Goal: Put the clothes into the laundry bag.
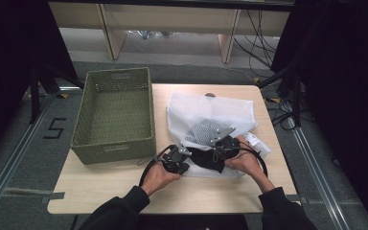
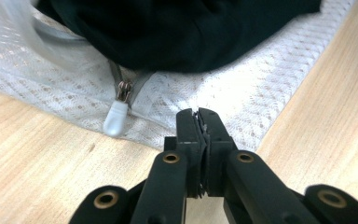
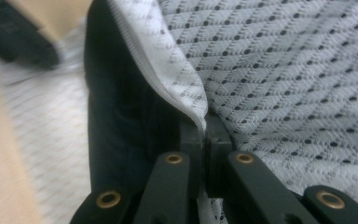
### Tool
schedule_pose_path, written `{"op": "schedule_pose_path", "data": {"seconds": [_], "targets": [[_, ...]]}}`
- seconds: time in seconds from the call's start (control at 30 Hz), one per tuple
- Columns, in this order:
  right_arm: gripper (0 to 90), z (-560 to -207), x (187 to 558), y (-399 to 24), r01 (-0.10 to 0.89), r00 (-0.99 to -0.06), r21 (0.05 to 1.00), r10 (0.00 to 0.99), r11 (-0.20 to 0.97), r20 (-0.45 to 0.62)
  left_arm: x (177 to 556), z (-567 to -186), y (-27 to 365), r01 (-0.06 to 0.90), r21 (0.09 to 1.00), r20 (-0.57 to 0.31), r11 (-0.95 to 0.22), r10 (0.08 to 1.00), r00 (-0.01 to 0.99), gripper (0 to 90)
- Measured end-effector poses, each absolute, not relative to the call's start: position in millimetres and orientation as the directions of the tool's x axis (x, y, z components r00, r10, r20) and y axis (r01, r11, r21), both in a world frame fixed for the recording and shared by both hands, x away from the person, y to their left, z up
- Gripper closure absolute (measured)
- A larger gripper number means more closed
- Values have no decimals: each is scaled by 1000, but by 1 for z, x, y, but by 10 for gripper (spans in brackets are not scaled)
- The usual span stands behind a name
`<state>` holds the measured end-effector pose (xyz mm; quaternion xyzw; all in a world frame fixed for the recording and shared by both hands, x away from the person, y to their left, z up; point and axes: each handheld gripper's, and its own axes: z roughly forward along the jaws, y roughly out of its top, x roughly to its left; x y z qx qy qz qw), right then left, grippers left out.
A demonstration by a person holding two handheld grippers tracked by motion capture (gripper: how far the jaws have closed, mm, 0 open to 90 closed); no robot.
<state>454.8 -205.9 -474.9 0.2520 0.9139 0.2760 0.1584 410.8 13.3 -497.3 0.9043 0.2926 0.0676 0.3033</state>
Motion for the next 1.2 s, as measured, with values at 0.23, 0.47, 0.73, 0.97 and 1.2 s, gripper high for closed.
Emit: {"op": "schedule_pose_path", "data": {"seconds": [0.23, 0.47, 0.73, 0.97, 1.2], "targets": [[894, -477, 487, -217, 382, -771, 604, 602, 700, -209, 410, -498, 12, 495, 595, -50, -633, 586, 809, 874], [894, -478, 520, -234, 437, -684, 624, 689, 649, -238, 410, -497, 13, 483, 587, -44, -650, 570, 821, 875], [895, -475, 510, -234, 430, -701, 644, 683, 633, -203, 408, -493, 23, 474, 559, -33, -681, 552, 833, 877], [895, -456, 476, -235, 368, -774, 657, 609, 658, -176, 403, -484, 52, 495, 601, -10, -628, 613, 790, 874], [895, -452, 444, -226, 288, -829, 627, 516, 724, -215, 401, -487, 60, 513, 602, -30, -612, 624, 781, 828]]}}
